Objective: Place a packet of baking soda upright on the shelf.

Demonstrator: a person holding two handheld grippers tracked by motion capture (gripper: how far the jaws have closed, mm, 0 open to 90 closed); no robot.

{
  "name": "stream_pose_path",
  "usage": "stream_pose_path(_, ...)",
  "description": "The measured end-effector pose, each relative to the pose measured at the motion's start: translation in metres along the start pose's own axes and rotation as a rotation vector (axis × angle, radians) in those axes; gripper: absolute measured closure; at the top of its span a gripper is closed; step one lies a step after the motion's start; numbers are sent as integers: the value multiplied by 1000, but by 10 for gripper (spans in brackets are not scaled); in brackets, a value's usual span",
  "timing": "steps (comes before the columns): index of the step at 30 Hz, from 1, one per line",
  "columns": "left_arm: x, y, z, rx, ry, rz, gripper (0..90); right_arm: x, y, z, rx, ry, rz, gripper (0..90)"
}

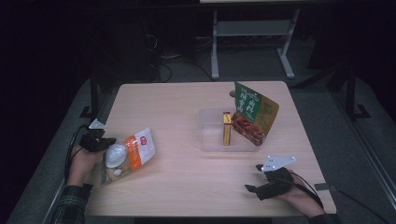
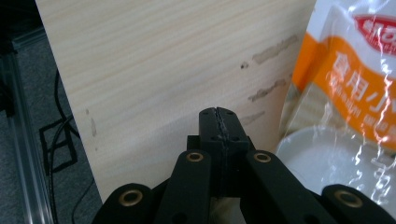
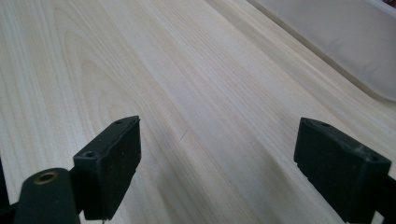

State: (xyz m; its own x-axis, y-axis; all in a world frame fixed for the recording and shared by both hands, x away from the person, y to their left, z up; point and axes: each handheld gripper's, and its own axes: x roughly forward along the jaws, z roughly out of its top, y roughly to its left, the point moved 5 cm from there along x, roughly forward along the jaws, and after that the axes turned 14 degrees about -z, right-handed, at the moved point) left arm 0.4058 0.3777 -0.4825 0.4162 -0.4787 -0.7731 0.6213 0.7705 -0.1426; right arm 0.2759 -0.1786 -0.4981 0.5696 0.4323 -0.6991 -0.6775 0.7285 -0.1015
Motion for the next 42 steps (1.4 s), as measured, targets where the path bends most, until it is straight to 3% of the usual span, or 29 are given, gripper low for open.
stream_pose_path(5,-2,-1,-3,-11,-14,-23,899,0,0,0,-2,-2,-3,145)
stream_pose_path(11,-3,-13,-8,-27,-11,-78,899,-1,1,0,-9,-2,-4,146)
stream_pose_path(13,-5,-17,-12,-14,5,-74,899,-1,1,1,-10,-6,-4,146)
stream_pose_path(22,-16,-27,-31,-64,-1,-89,899,0,2,2,-10,-1,1,146)
stream_pose_path(30,-25,-52,-51,-101,6,-111,899,0,2,2,-14,1,2,146)
stream_pose_path(35,-27,-61,-56,-90,4,-122,898,0,3,3,-16,0,1,146)
stream_pose_path(37,-32,-59,-54,-93,-15,-93,897,0,3,3,-15,0,1,146)
stream_pose_path(38,-41,-56,-50,-104,-59,-71,856,0,3,3,-16,-1,2,146)
stream_pose_path(39,-41,-56,-50,-104,-59,-71,823,0,3,3,-16,-1,2,146)
stream_pose_path(40,-53,-55,-46,-112,-104,-68,795,0,3,3,-17,-1,2,146)
stream_pose_path(42,-57,-56,-43,-110,-129,-84,764,0,3,3,-17,0,2,146)
